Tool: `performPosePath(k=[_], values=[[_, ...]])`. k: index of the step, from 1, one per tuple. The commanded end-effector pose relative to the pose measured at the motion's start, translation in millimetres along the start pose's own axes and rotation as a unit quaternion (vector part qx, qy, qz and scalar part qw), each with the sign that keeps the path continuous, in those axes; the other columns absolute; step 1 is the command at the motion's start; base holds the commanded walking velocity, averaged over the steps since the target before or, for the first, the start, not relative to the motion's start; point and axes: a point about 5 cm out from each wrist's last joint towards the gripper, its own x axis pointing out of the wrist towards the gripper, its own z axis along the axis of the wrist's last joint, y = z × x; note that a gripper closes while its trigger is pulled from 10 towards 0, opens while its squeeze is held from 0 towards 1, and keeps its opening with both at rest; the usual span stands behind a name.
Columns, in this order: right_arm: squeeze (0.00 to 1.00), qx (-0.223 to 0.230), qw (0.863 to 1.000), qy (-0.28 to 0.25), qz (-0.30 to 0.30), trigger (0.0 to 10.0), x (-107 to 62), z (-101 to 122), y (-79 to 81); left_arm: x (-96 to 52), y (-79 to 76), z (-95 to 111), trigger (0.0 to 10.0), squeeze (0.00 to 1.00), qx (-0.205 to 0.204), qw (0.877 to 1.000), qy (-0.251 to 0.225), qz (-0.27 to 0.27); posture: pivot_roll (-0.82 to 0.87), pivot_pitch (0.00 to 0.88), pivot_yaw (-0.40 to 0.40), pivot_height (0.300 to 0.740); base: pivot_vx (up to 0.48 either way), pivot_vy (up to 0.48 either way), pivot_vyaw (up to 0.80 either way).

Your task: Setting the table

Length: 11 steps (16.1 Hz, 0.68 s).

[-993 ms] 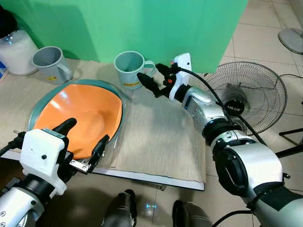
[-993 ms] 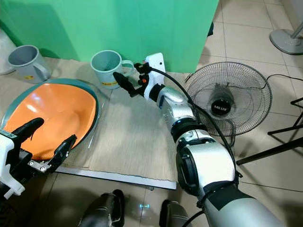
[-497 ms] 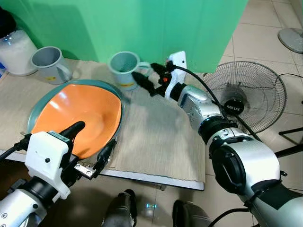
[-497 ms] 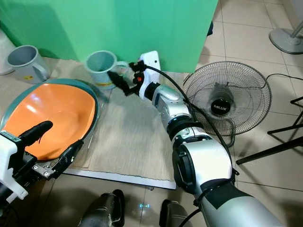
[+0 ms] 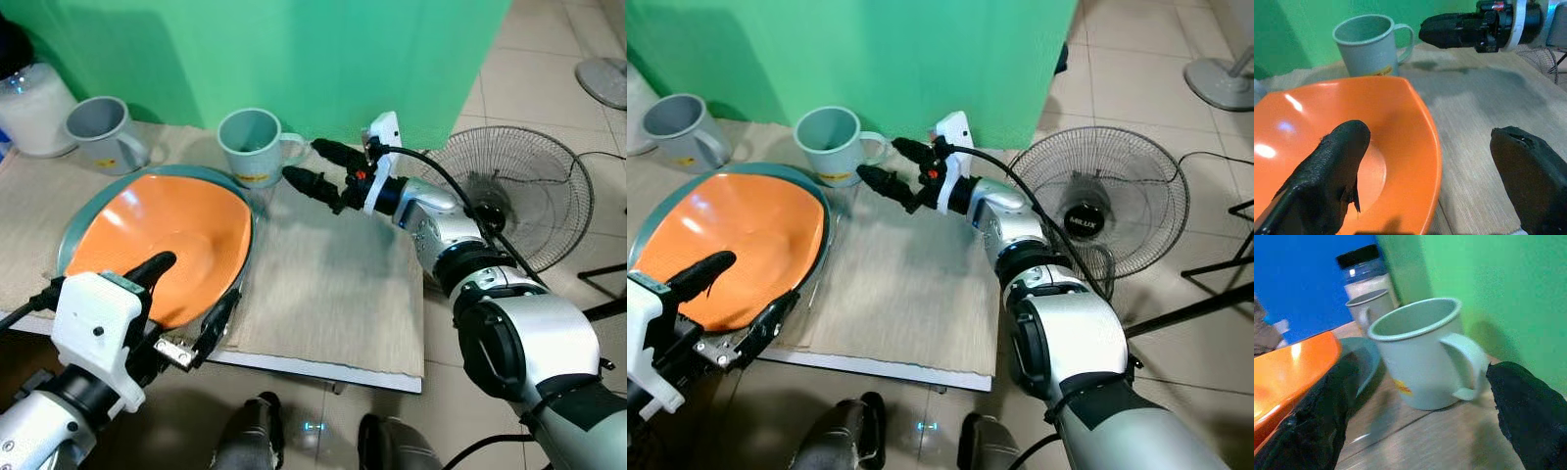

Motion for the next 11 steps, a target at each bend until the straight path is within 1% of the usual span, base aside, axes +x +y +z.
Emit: performPosePath(k=[1,2,3,4,7,9,11], values=[[0.0,-0.013,1.0,-0.008,-0.022,10.0,3.9,3.4,0.1,-1.2,-4.6,1.2,10.0,0.0,0.001,1.0,0.004,-0.013,0.15,0.241,0.054,0.74,0.0,0.0,0.0],[0.0,-0.019,0.998,-0.013,-0.05,10.0,7.5,5.7,-0.4,-0.9,-4.2,1.7,10.0,0.0,0.002,1.0,0.004,-0.014,0.16,0.241,0.056,0.74,0.0,0.0,0.0],[0.0,-0.022,0.998,-0.013,-0.059,10.0,8.8,6.4,-0.5,-0.8,-4.0,1.9,10.0,0.0,0.003,1.0,0.004,-0.014,0.16,0.242,0.056,0.74,0.0,0.0,0.0],[0.0,-0.017,0.999,-0.017,-0.048,10.0,16.7,6.7,6.4,-1.1,-3.5,2.2,10.0,0.0,0.004,1.0,0.005,-0.014,0.16,0.243,0.056,0.74,0.0,0.0,0.0],[0.0,-0.01,0.999,-0.011,-0.034,10.0,26.8,3.4,16.5,-1.6,-4.5,1.5,10.0,0.0,0.003,1.0,0.006,-0.017,0.17,0.246,0.053,0.74,0.0,0.0,0.0],[0.0,-0.021,0.999,0.007,-0.034,10.0,34.4,-2.7,24.9,-2.3,-4.9,1.0,10.0,0.0,0.001,1.0,0.007,-0.018,0.17,0.249,0.051,0.74,0.0,0.0,0.0],[0.0,-0.037,0.998,0.025,-0.053,10.0,39.2,-8.8,29.7,-3.6,-5.4,0.1,10.0,0.0,0.0,1.0,0.01,-0.019,0.18,0.252,0.047,0.74,0.0,0.0,0.0]])
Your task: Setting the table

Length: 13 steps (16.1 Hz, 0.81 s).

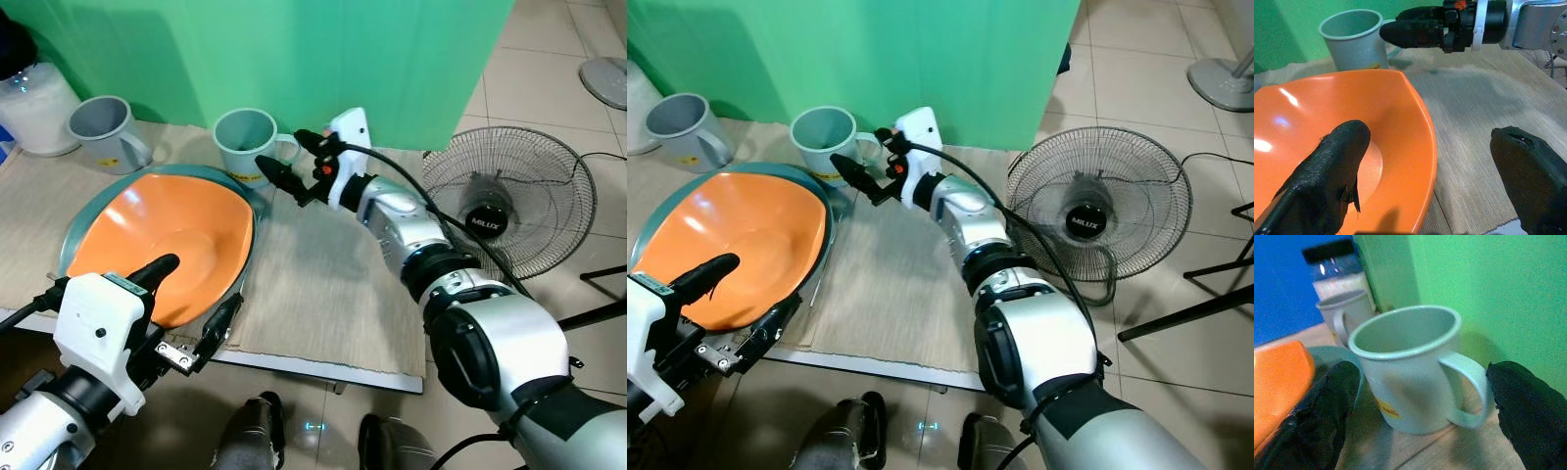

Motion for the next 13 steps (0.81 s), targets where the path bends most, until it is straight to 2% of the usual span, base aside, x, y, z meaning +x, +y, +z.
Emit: performPosePath(k=[1,6,9,10,13], values=[[0.0,-0.003,1.0,0.019,0.007,10.0,2.4,-6.2,5.6,-1.8,-4.9,1.5,10.0,0.0,0.001,1.0,-0.002,-0.009,0.18,0.252,0.044,0.74,0.0,0.0,0.0],[0.0,0.039,0.998,0.013,0.056,10.0,-1.1,-7.7,6.9,-1.9,-5.6,1.3,10.0,0.0,-0.001,1.0,-0.001,-0.01,0.17,0.248,0.042,0.74,0.0,0.0,0.0],[0.0,0.073,0.993,0.015,0.094,10.0,-0.5,-10.8,13.3,-0.7,-6.0,2.4,10.0,0.0,-0.001,1.0,-0.003,-0.012,0.17,0.245,0.048,0.74,0.0,0.0,0.0],[0.0,0.072,0.993,0.017,0.096,10.0,-0.4,-11.4,14.1,-0.7,-5.9,2.4,10.0,0.0,0.0,1.0,-0.003,-0.012,0.17,0.244,0.047,0.74,0.0,0.0,0.0],[0.0,0.068,0.996,0.03,0.054,10.0,2.1,-16.0,14.2,0.0,-6.4,2.6,10.0,0.0,0.0,1.0,-0.004,-0.01,0.16,0.24,0.04,0.74,0.0,0.0,0.0]])
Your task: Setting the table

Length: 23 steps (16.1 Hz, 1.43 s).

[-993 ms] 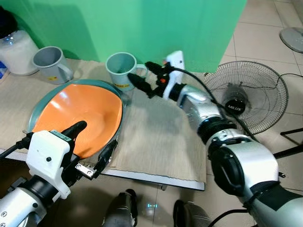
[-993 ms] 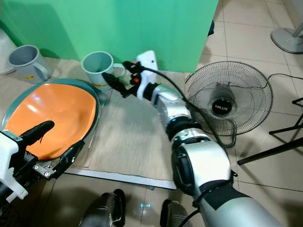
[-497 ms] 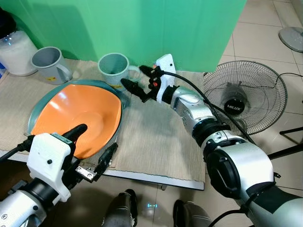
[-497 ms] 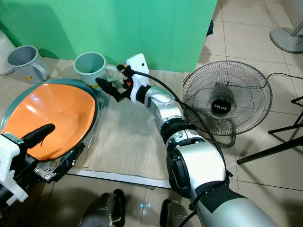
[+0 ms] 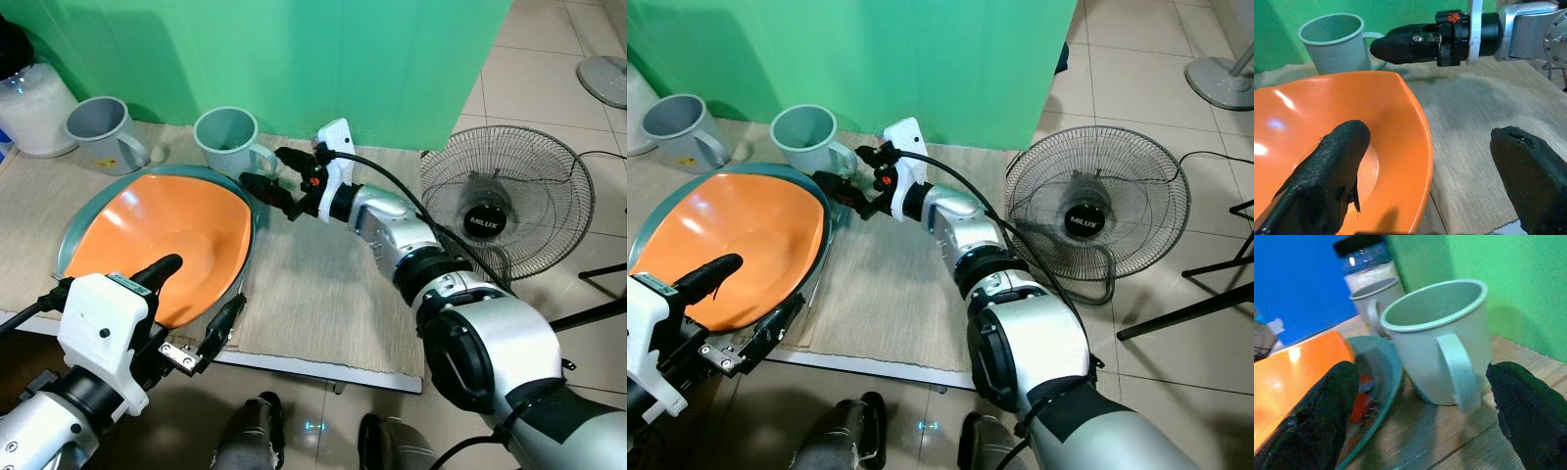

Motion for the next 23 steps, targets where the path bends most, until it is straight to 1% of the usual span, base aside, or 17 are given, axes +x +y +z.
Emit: performPosePath(k=[1,4,6,9,10,12,16,23], values=[[0.0,0.011,1.0,0.015,-0.011,10.0,0.4,-10.3,2.6,-1.4,-4.4,1.7,10.0,0.0,0.002,1.0,-0.001,-0.008,0.16,0.238,0.038,0.74,0.0,0.0,0.0],[0.0,0.03,0.999,0.013,-0.037,10.0,5.7,-14.1,7.2,-1.5,-5.0,1.3,10.0,0.0,0.001,1.0,-0.002,-0.006,0.16,0.236,0.033,0.74,0.0,0.0,0.0],[0.0,0.05,0.998,-0.002,-0.031,10.0,9.7,-14.2,12.9,-2.1,-5.0,0.9,10.0,0.0,0.0,1.0,-0.001,-0.005,0.16,0.234,0.031,0.74,0.0,0.0,0.0],[0.0,0.049,0.998,-0.006,-0.025,10.0,13.2,-16.2,18.9,-3.7,-6.6,-2.1,10.0,0.0,-0.005,1.0,0.006,-0.005,0.16,0.23,0.028,0.74,0.0,0.0,0.0],[0.0,0.048,0.999,-0.005,-0.026,5.0,13.8,-17.2,20.1,-4.4,-7.2,-3.4,10.0,0.0,-0.007,1.0,0.008,-0.004,0.16,0.228,0.028,0.74,0.0,0.0,0.0],[0.0,0.047,0.999,-0.005,-0.025,0.0,16.7,-19.6,25.0,-6.3,-8.8,-6.8,10.0,0.0,-0.012,1.0,0.016,-0.002,0.16,0.227,0.025,0.74,0.0,0.0,0.0],[0.0,0.046,0.999,-0.008,-0.02,0.0,19.6,-20.3,29.8,-6.6,-8.8,-7.1,10.0,0.0,-0.011,1.0,0.016,0.001,0.16,0.23,0.023,0.74,0.0,0.0,0.0],[0.0,0.048,0.999,-0.008,-0.016,0.0,19.9,-20.3,30.5,-5.7,-8.1,-6.7,10.0,0.0,-0.009,1.0,0.016,0.004,0.16,0.23,0.022,0.74,0.0,0.0,0.0]])
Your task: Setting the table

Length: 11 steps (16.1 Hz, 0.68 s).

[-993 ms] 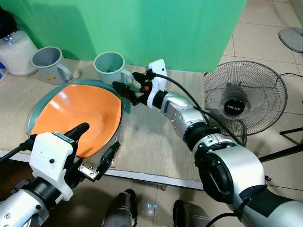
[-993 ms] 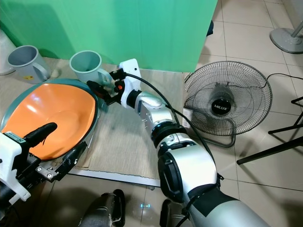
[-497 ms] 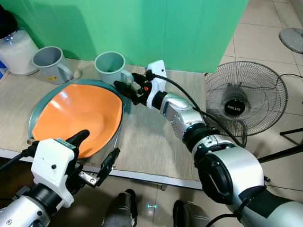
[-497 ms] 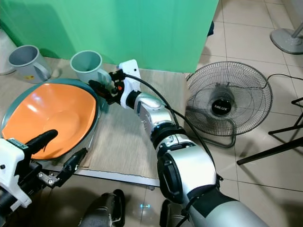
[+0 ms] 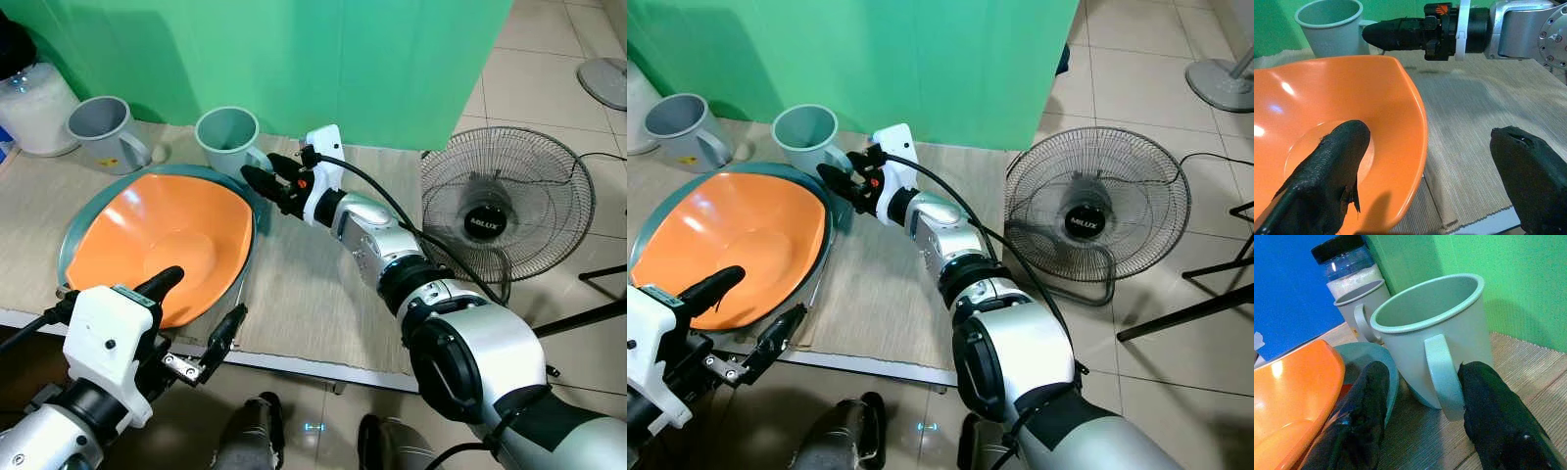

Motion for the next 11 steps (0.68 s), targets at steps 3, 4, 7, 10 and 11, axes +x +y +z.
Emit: performPosePath(k=[3,4,7,10,11], values=[[0.0,0.019,1.0,0.007,0.018,0.0,6.5,-14.2,17.4,-2.1,-2.7,1.7,10.0,0.0,0.004,1.0,-0.002,0.0,0.16,0.229,0.021,0.74,0.0,0.0,0.0],[0.0,0.017,1.0,0.009,0.019,0.0,6.9,-14.5,18.0,-2.0,-2.8,1.8,10.0,0.0,0.005,1.0,-0.002,0.0,0.16,0.23,0.021,0.74,0.0,0.0,0.0],[0.0,0.005,1.0,0.016,0.021,0.0,7.7,-16.0,20.0,-2.4,-3.4,1.1,10.0,0.0,0.006,1.0,-0.001,-0.001,0.16,0.23,0.021,0.74,0.0,0.0,0.0],[0.0,-0.001,1.0,0.017,0.023,0.0,8.2,-16.2,21.0,-2.3,-3.4,1.1,10.0,0.0,0.007,1.0,-0.002,0.0,0.16,0.226,0.021,0.74,0.0,0.0,0.0],[0.0,-0.002,1.0,0.017,0.023,0.0,8.3,-16.0,21.3,-2.2,-3.4,1.2,10.0,0.0,0.007,1.0,-0.002,0.0,0.16,0.226,0.021,0.74,0.0,0.0,0.0]])
